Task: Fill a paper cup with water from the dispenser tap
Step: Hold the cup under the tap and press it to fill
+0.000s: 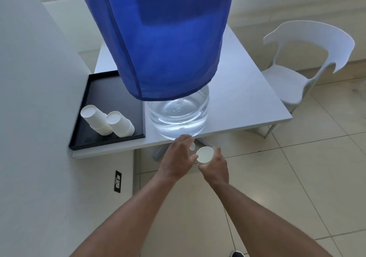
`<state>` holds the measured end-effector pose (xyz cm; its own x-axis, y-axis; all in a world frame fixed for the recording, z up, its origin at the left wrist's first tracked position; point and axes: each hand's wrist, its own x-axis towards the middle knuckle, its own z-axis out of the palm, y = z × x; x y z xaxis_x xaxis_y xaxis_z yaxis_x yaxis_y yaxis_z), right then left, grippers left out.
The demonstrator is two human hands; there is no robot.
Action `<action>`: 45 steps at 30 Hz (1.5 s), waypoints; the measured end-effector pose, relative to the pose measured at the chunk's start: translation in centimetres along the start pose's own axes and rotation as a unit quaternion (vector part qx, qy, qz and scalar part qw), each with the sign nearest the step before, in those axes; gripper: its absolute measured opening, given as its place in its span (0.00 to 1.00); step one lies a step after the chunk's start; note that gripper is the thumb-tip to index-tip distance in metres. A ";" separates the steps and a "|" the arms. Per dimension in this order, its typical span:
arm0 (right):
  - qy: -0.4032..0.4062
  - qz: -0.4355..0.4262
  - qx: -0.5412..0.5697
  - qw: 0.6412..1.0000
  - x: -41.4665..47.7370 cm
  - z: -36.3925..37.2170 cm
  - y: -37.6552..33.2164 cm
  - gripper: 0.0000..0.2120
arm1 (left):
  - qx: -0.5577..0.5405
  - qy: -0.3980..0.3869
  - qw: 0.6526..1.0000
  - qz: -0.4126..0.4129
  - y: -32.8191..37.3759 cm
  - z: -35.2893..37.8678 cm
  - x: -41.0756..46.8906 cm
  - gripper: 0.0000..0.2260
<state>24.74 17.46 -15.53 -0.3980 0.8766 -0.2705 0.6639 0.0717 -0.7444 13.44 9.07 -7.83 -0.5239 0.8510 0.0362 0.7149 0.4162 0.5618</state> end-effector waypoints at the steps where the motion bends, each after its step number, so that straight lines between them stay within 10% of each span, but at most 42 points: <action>1: -0.014 -0.001 -0.011 1.000 0.3 0.5 0.0 0.29 | 0.005 0.004 1.000 0.004 -0.1 0.1 0.1 0.14; 29: -0.019 -0.056 0.062 0.996 1.1 3.7 -2.6 0.26 | -0.003 0.049 0.994 0.094 -2.7 0.6 1.1 0.10; 45: -0.022 -0.067 0.083 0.994 0.7 3.6 -2.0 0.29 | -0.104 -0.004 0.994 -0.020 -4.3 -0.1 3.2 0.07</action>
<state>20.85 16.18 -16.45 -0.5048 0.8428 -0.1864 0.4917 0.1033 -0.8646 8.66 9.96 -10.06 -0.5461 0.8377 0.0039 0.5822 0.3761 0.7208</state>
